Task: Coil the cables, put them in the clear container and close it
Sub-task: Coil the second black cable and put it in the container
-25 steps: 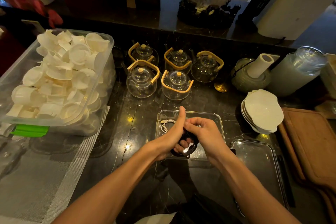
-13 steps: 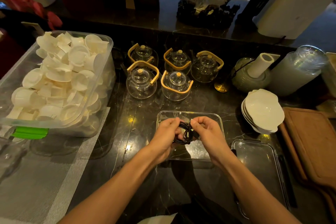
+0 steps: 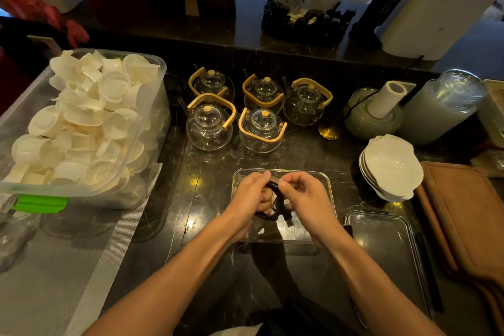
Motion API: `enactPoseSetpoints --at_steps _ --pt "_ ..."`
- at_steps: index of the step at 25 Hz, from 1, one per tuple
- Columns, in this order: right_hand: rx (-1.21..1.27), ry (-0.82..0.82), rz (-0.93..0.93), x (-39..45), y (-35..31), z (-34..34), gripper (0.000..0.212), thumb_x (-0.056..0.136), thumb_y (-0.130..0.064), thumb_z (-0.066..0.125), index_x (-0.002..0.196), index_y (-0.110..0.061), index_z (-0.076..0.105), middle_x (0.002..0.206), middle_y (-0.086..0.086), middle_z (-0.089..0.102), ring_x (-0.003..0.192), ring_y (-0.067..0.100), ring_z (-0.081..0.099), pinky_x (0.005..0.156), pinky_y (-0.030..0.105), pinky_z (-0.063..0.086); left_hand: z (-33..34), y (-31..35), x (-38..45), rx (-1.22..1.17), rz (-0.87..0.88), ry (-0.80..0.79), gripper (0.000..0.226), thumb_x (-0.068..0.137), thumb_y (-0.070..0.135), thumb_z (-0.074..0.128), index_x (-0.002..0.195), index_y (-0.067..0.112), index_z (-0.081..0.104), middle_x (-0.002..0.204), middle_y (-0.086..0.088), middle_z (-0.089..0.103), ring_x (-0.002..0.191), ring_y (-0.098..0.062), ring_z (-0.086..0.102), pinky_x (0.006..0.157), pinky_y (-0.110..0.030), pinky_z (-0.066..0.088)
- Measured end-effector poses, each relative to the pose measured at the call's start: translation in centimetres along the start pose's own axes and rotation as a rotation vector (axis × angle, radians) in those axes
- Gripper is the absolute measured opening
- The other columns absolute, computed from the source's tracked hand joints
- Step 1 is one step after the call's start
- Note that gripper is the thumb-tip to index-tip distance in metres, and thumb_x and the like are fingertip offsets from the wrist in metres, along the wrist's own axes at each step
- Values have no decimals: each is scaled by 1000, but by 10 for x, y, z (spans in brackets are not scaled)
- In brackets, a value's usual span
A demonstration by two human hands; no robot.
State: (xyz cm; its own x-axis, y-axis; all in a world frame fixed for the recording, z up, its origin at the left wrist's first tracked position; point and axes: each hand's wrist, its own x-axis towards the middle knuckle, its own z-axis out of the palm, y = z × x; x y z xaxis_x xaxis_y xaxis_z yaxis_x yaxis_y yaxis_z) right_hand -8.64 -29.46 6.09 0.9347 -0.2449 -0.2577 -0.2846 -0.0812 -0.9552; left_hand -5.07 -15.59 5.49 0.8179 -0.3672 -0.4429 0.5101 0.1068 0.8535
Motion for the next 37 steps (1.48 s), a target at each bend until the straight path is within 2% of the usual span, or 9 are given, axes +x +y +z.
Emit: enactPoseSetpoints --at_steps 6,8,11,14,19,26,29,33,37 --pt "-106 -245 151 14 10 -2 23 103 -23 60 96 -8 76 75 14 66 63 13 59 52 26 49 -15 6 17 214 -110 -26 29 105 35 49 87 16 62 55 7 45 47 -6 41 48 -20 35" --pt "-58 -223 169 21 11 -4 28 102 -24 61 93 0 75 66 3 63 61 13 57 51 27 48 -24 15 26 345 -94 23 24 102 35 56 95 13 63 63 3 59 54 -9 54 56 -25 46" --pt "13 -126 97 37 3 -10 22 102 -20 63 99 -1 73 79 11 68 62 15 60 45 25 49 -40 38 36 437 4 20 16 94 26 69 99 11 71 77 -1 70 72 -15 66 73 -32 57" --pt "99 -67 30 52 -2 -15 17 99 -17 67 105 -1 70 86 12 70 60 12 63 46 26 54 -47 51 43 519 141 -4 11 90 22 74 95 12 76 83 -5 75 67 -8 68 64 -22 56" --pt "80 -119 180 50 22 -12 14 99 -11 67 100 3 65 83 16 67 57 16 67 48 28 59 -45 23 51 1086 303 92 13 92 29 71 95 19 79 83 4 76 77 -7 69 70 -22 52" --pt "-58 -228 475 43 82 4 5 100 -2 61 102 3 60 87 17 66 66 20 72 54 28 62 -39 -32 61 1777 287 -32 13 94 25 63 101 16 69 102 -8 74 102 -29 68 85 -37 50" --pt "-159 -225 503 50 95 9 7 100 -4 62 99 3 64 84 16 66 61 18 71 53 30 62 -33 -42 69 2052 315 -108 18 92 15 60 109 16 68 109 -7 74 117 -28 62 103 -38 39" --pt "-434 -285 451 62 103 15 12 98 -8 65 93 2 68 76 14 67 50 16 65 46 29 57 -33 -49 77 2209 238 -168 22 94 16 57 115 19 66 110 -2 73 115 -24 62 104 -37 33" --pt "-792 -349 260 65 106 22 32 95 -25 71 79 2 69 76 20 73 62 27 66 62 41 56 -34 -53 83 2247 152 -191 24 94 22 60 117 19 62 111 -2 73 119 -25 61 108 -40 30"
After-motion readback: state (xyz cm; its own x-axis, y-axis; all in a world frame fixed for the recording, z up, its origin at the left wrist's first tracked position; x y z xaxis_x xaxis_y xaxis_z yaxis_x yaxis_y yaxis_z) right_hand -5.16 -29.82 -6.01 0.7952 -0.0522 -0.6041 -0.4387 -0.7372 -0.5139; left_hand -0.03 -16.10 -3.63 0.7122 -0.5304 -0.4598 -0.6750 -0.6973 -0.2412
